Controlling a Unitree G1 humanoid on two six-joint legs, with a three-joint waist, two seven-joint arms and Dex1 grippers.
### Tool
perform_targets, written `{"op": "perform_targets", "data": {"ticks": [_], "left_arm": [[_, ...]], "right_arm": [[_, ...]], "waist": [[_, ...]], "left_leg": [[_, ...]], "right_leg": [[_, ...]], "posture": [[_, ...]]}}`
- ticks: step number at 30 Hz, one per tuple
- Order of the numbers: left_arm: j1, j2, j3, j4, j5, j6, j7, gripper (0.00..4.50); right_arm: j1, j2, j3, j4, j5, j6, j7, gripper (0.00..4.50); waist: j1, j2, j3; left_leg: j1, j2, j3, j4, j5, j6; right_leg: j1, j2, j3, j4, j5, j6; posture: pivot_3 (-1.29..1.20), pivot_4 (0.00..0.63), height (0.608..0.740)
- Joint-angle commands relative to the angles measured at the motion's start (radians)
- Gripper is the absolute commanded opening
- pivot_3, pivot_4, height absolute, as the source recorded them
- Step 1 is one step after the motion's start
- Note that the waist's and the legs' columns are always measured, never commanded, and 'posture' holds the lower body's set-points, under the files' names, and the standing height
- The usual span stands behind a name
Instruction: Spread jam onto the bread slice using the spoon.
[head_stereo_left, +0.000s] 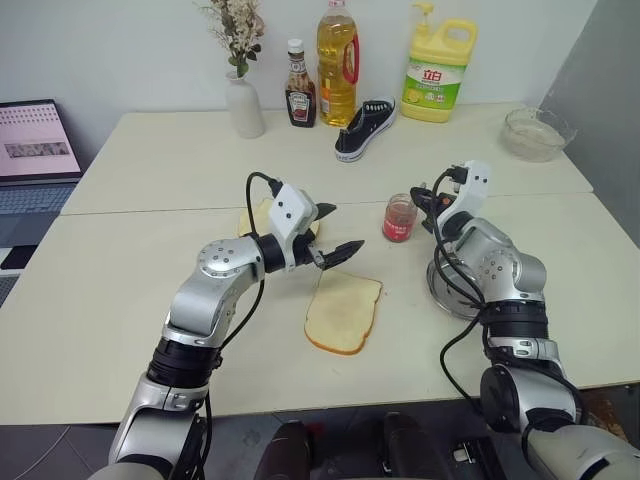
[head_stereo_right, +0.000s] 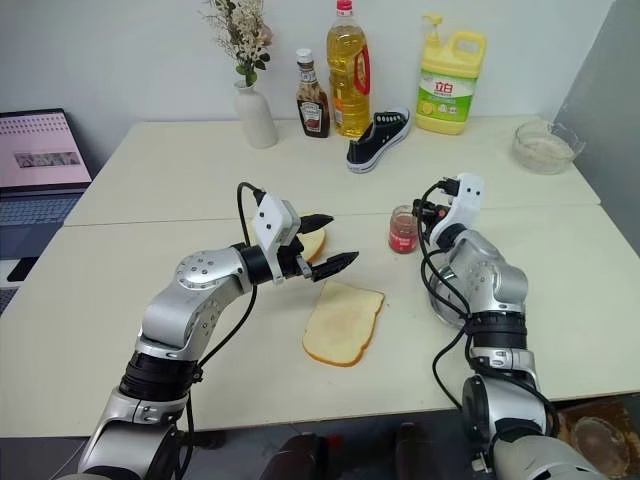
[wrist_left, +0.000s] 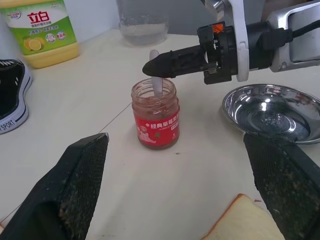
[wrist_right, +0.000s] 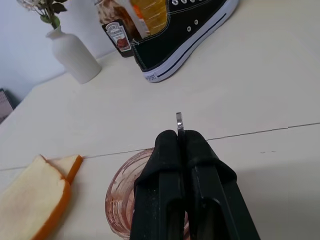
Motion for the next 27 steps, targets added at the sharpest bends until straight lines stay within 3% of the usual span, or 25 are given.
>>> {"op": "perform_targets", "data": {"ticks": [1, 27], "left_arm": [[-0.011, 0.006, 0.017, -0.024, -0.005, -0.019, -0.001, 4.5], [-0.013, 0.007, 0.015, -0.013, 0.0, -0.023, -0.001, 4.5]], "right_arm": [[-0.042, 0.009, -0.05, -0.061, 0.06, 0.025, -0.032, 0.03], [-0.078, 0.035, -0.221, -0.104, 0.304, 0.134, -0.199, 0.03]], "waist": [[0.0, 0.0, 0.0], [-0.001, 0.0, 0.0]], "left_leg": [[0.0, 0.0, 0.0, 0.0, 0.0, 0.0], [0.0, 0.0, 0.0, 0.0, 0.0, 0.0]], "right_leg": [[0.0, 0.0, 0.0, 0.0, 0.0, 0.0], [0.0, 0.0, 0.0, 0.0, 0.0, 0.0]], "posture": [[0.0, 0.15, 0.74], [0.0, 0.15, 0.74]]}}
